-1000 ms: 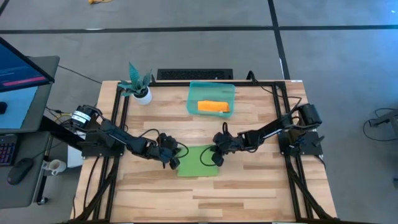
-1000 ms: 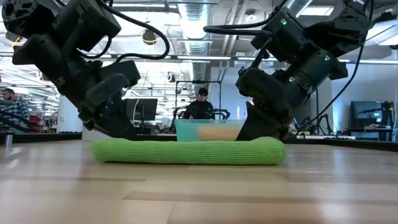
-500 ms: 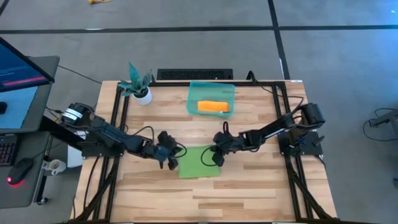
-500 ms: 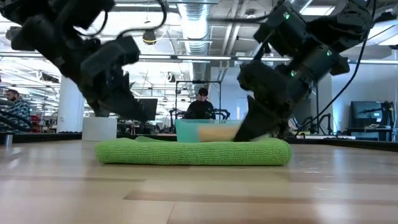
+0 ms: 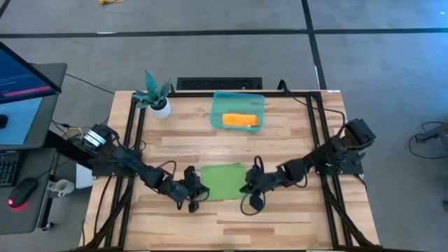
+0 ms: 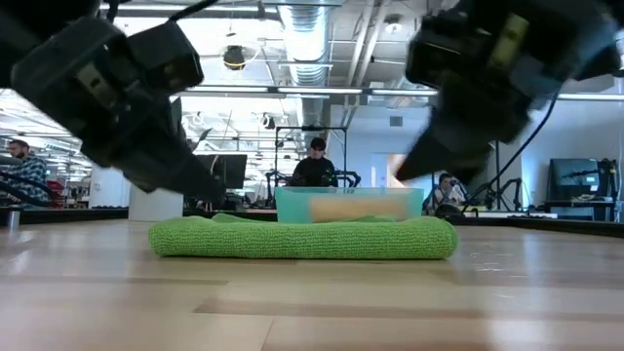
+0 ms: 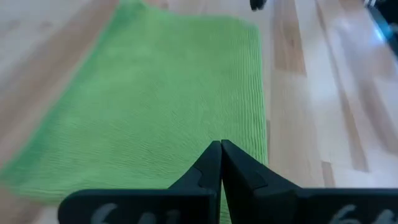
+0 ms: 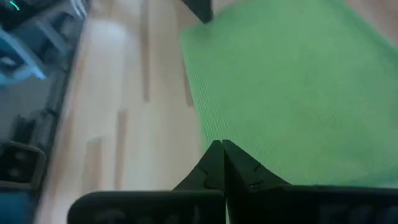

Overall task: Roll microfiber towels into tight, uniform cylinder then place into a basket
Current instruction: Fold the green towel

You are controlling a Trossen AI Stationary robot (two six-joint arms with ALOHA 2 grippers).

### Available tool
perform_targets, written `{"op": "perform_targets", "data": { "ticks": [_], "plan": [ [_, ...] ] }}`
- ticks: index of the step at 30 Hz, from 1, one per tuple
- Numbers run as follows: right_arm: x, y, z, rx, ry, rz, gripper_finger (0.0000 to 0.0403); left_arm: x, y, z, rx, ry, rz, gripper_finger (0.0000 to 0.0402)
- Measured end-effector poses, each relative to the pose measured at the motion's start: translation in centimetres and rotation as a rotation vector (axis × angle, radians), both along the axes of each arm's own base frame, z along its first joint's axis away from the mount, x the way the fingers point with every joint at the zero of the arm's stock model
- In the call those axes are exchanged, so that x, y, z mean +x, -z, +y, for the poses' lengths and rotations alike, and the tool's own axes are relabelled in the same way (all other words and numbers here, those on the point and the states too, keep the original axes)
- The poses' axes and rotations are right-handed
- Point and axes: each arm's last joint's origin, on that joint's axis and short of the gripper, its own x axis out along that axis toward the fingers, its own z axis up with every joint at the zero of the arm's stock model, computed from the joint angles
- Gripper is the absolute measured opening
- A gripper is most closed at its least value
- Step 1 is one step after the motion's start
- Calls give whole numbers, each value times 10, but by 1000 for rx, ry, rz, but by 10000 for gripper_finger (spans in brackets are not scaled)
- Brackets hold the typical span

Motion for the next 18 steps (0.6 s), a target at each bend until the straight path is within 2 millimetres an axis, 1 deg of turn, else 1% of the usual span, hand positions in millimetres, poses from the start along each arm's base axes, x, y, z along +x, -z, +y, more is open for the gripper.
{"op": "perform_targets", "data": {
  "ticks": [4,9,12,15,18],
  "plan": [
    [-4,1,8,-33,25,-10,11,8,8,-11,-13,18,27,0],
    [-5,1,10,-30,18,-14,10,6,9,-16,-26,5,51,0],
    [-3,11,11,-20,28,7,9,4,10,-17,-23,1,56,0],
    [0,17,13,19,30,10,9,3,11,-16,-31,-2,76,0],
    [-1,21,12,18,34,38,10,2,13,-16,-26,-3,92,0]
  ]
}}
